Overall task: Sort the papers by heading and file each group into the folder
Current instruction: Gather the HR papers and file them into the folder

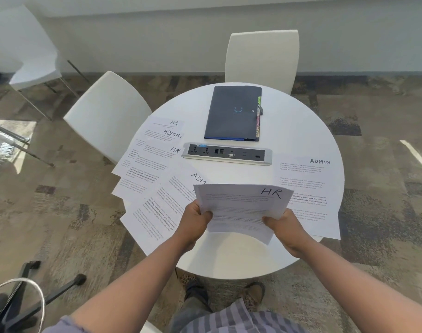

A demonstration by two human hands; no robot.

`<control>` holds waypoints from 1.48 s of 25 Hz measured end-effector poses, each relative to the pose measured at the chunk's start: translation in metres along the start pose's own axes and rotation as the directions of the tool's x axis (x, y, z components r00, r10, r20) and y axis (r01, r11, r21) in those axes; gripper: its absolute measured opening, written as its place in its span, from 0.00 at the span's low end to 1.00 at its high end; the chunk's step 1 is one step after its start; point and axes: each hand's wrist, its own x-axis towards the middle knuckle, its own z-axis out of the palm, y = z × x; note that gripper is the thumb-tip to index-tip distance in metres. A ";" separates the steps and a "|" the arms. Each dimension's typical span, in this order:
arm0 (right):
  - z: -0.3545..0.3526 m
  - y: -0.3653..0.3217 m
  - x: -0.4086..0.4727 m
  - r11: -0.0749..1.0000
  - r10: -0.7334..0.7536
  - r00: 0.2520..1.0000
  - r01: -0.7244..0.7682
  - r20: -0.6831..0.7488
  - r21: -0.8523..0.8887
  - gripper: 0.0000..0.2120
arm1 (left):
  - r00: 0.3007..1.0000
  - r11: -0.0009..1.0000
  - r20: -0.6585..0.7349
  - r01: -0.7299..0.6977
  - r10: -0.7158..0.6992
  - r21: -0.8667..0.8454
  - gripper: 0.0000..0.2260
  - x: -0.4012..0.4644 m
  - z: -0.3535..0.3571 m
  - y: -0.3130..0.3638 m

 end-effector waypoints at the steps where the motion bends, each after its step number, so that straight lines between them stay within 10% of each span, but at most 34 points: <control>1: 0.000 0.002 0.000 1.000 0.011 1.000 -0.011 0.003 0.001 0.19 | 1.000 1.000 0.031 0.006 -0.007 0.021 0.17 0.001 -0.001 -0.004; 20: 0.006 0.005 0.016 0.995 0.063 0.995 -0.068 0.074 0.067 0.12 | 0.997 0.997 0.023 0.076 -0.075 -0.031 0.12 0.010 -0.020 -0.010; 37: 0.138 -0.029 0.081 0.977 0.208 0.975 -0.204 -0.074 0.053 0.08 | 0.984 0.985 -0.061 0.163 -0.167 -0.063 0.07 0.081 -0.197 -0.010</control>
